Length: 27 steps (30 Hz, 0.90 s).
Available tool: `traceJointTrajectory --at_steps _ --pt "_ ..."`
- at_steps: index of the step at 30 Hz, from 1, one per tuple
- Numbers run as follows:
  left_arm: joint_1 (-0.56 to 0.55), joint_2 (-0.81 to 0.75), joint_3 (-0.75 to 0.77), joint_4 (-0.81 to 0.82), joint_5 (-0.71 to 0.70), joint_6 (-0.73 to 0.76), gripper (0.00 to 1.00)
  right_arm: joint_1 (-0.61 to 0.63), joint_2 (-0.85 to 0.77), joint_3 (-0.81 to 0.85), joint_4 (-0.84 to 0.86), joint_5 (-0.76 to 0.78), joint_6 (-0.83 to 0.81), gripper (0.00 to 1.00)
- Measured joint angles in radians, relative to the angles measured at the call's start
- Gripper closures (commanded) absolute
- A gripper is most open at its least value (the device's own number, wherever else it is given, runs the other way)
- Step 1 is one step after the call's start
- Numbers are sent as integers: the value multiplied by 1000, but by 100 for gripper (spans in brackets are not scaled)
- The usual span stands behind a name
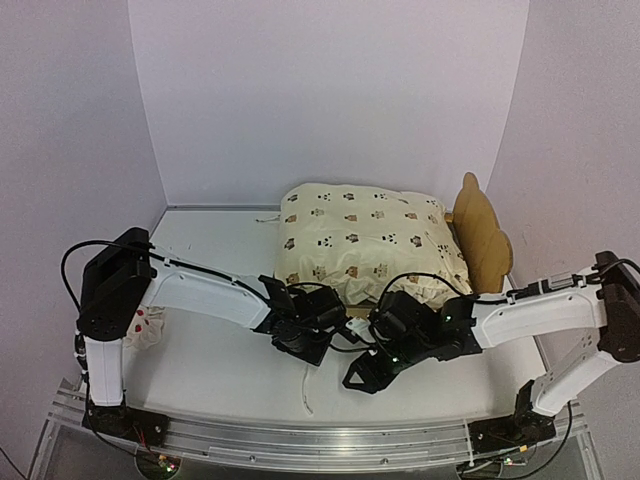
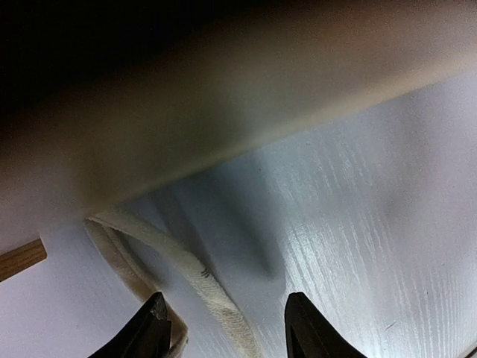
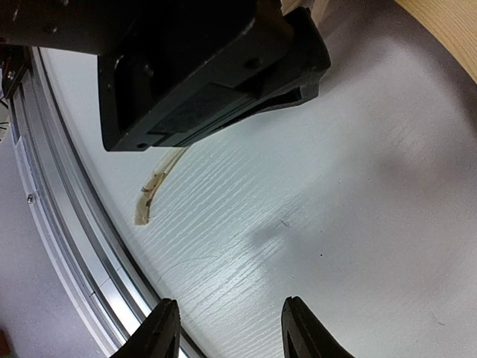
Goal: Set up the pet bed
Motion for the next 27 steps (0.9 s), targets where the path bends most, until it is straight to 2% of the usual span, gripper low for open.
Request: traceJointTrajectory --at_steps 6,18,27 --pt "-4 3 3 0 -4 -19 62 0 -5 -2 0 1 1 52" --pt "-13 8 -14 26 -32 -60 64 0 -5 -4 1 -7 11 53" --pt "-18 8 -31 53 -55 -89 82 0 -5 -4 -1 -17 20 54"
